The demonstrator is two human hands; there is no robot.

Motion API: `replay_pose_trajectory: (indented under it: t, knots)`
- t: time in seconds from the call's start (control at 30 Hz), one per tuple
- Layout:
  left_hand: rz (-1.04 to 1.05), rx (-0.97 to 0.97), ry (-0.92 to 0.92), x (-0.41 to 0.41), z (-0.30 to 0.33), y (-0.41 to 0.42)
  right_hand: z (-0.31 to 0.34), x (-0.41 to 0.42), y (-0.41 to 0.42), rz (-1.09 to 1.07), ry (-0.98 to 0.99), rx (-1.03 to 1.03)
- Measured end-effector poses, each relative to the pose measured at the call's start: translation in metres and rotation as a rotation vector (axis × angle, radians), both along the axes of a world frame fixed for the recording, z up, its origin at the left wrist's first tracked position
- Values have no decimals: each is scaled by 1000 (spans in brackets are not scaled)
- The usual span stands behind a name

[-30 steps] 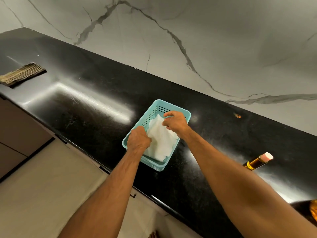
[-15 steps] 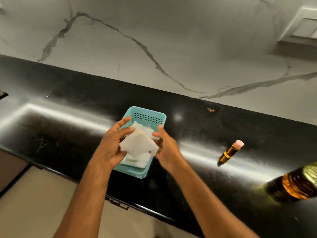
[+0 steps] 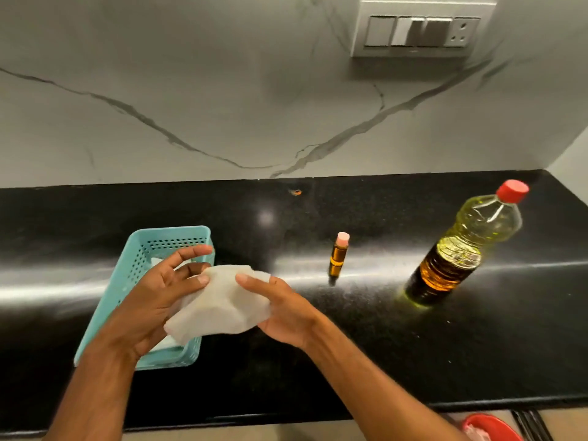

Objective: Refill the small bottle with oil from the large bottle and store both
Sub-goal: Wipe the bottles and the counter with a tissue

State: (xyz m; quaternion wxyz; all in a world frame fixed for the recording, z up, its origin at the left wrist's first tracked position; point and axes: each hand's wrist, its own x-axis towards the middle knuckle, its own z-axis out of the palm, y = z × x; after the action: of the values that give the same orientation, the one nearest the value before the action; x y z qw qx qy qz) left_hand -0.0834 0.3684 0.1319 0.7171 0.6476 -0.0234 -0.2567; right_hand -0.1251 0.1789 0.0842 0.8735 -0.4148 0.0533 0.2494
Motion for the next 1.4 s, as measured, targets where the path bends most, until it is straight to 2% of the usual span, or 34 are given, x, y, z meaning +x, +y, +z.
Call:
replay_pose_trajectory:
  t: [0.17, 0.23, 0.33, 0.5, 0.63, 0.77, 0.9, 0.97, 1.07, 1.13, 1.3, 1.4]
  knots:
    - [-53, 317, -79, 12, -11, -30, -11, -13, -32, -167, -49, 37]
    - [13, 518, -236, 24, -23, -51, -17, -21, -51, -270, -35, 69]
    - [67, 685, -518, 42, -40, -106, -29, -41, -90, -529, 51, 87]
    - [-334, 1209, -893, 37, -45, -232, -50, -86, -169, -908, 126, 87]
    - [-491, 1354, -1006, 46, -57, -274, -51, -88, -200, -1039, 138, 32]
    - [-569, 1345, -1002, 50, -58, -281, -49, -65, -206, -1087, 171, -99]
    - [-546, 1145, -831, 45, -40, -273, -45, -40, -205, -1026, 54, -542]
    - [-545, 1032, -829, 36, -23, -271, -35, -31, -201, -930, -75, -651]
    - [-445, 927, -906, 25, 2, -273, -16, -23, -183, -740, -348, -670]
    - [-386, 914, -909, 21, 15, -273, -10, -22, -176, -697, -454, -676]
    - [-357, 890, -892, 15, 32, -267, -10, -35, -174, -683, -464, -655]
    - [-352, 878, -910, 7, 39, -266, 3, -37, -173, -687, -455, -572]
